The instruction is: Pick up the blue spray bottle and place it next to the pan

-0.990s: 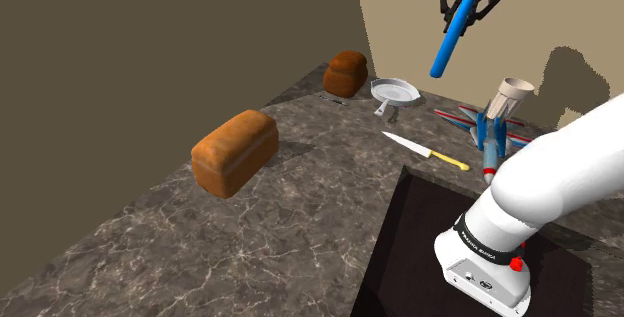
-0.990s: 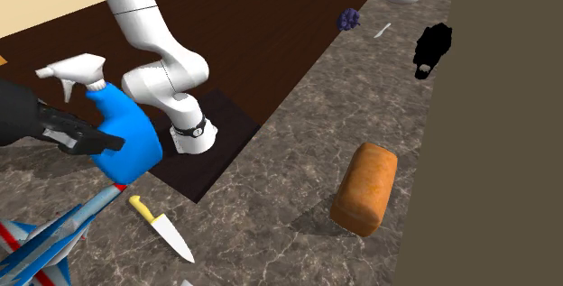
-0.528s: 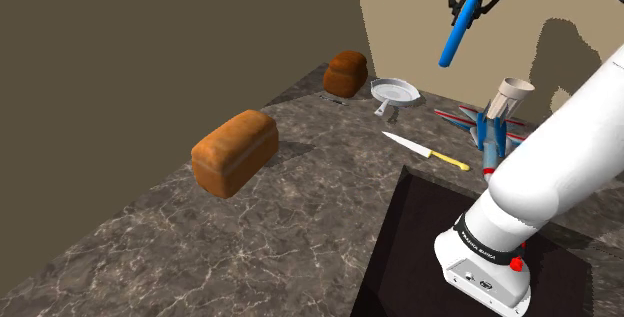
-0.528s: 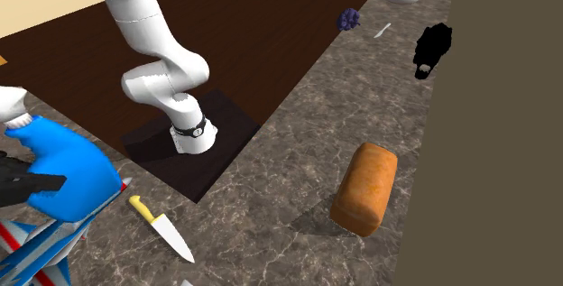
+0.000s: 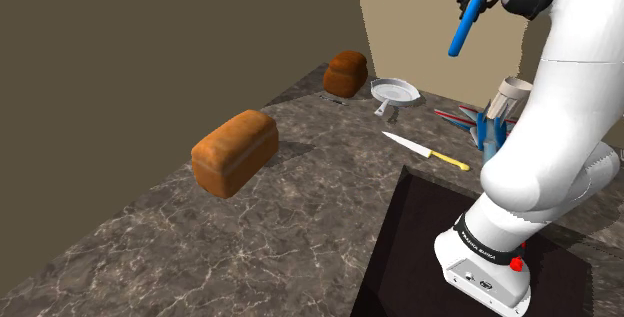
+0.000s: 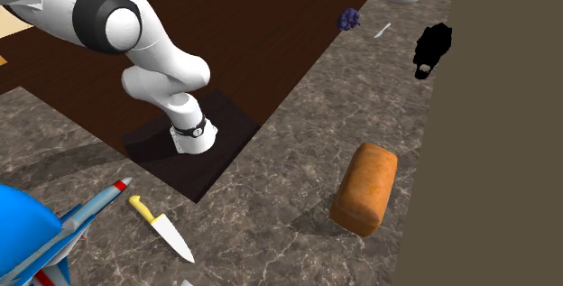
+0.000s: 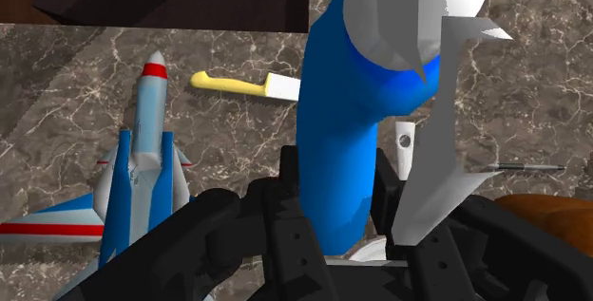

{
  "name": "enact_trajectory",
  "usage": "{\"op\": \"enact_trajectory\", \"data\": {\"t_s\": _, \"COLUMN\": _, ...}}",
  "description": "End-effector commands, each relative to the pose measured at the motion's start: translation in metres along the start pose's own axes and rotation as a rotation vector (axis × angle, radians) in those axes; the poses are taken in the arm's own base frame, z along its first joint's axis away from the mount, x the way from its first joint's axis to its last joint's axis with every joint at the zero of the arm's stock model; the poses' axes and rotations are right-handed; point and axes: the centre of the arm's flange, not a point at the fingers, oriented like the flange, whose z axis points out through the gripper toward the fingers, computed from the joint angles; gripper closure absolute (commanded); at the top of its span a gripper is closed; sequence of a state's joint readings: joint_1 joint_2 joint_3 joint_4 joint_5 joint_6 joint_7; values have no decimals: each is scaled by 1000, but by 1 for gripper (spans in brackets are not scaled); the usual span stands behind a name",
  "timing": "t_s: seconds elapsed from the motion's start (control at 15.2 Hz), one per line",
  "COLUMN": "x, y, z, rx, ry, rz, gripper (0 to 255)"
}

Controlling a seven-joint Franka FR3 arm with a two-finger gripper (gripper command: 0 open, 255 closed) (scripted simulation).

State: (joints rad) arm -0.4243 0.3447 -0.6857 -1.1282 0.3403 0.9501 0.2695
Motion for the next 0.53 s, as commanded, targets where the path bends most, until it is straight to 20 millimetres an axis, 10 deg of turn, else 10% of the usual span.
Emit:
{"op": "enact_trajectory", "data": {"t_s": 0.0, "x": 13, "y": 1, "z": 1, "rx": -2, "ry": -1, "rz": -4, "gripper": 255}}
{"op": "enact_trajectory", "data": {"t_s": 0.46, "x": 30, "y": 1, "z": 34, "rx": -2, "ry": -1, "rz": -4, "gripper": 255}}
